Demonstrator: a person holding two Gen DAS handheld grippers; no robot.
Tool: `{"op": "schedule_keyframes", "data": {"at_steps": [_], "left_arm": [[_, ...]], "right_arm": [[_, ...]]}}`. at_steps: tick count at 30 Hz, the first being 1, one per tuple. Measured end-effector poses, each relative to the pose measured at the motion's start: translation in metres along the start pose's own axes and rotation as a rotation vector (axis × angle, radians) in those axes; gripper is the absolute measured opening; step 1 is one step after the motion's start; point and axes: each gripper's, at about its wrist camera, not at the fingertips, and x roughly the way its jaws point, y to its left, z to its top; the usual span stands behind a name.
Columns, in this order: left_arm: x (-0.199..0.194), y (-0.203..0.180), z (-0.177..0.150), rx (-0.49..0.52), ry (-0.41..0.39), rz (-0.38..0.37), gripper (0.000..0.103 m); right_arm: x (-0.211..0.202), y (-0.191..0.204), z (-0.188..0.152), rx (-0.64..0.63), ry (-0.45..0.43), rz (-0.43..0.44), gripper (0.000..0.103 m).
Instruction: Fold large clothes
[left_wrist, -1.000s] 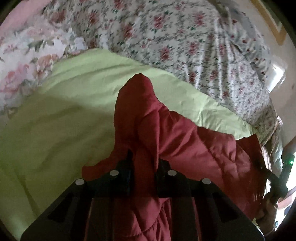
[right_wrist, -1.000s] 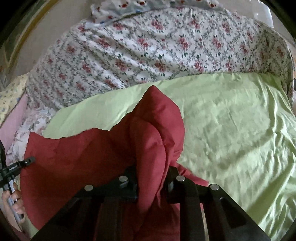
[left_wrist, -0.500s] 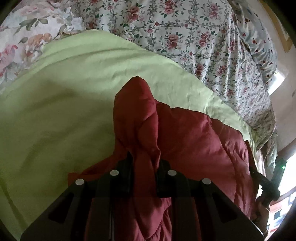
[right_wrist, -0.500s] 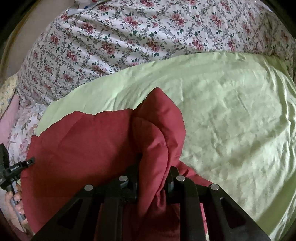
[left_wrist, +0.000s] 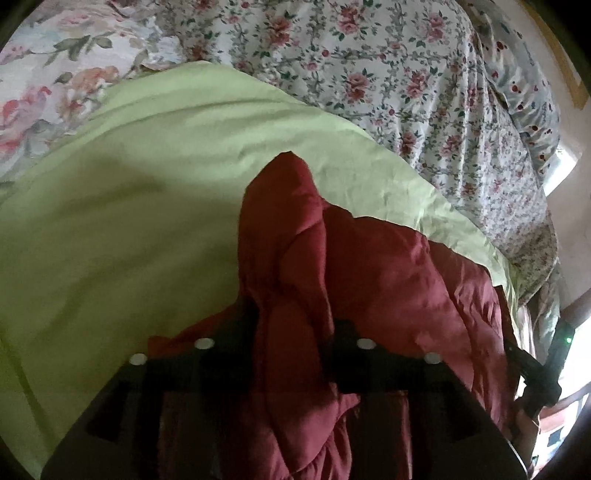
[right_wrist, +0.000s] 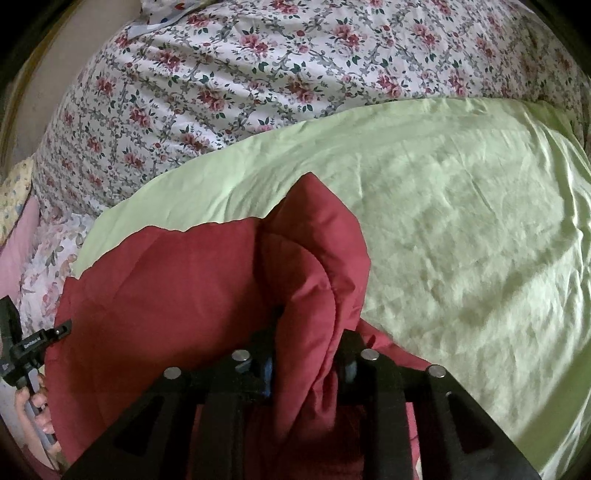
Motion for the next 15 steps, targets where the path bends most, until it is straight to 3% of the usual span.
{"op": "schedule_keyframes", "data": {"at_steps": [3, 7, 15], "left_arm": [[-0.01, 0.0, -0.004, 0.004, -0.023, 0.003, 0.041], [-0.027, -0.001, -0.01, 0.018, -0.066, 0.021, 0.062], [-0.056, -0.007, -0.029, 0.068, -0.095, 0.023, 0.062]], "right_arm": [[-0.007, -0.001, -0.002, 0.005, -0.008, 0.001, 0.043], [-0.022, 0.004, -0.007, -0.019, -0.047, -0.01, 0.056], [-0.046, 0.008, -0.022, -0.04, -0.084, 0.001, 0.068]]}}
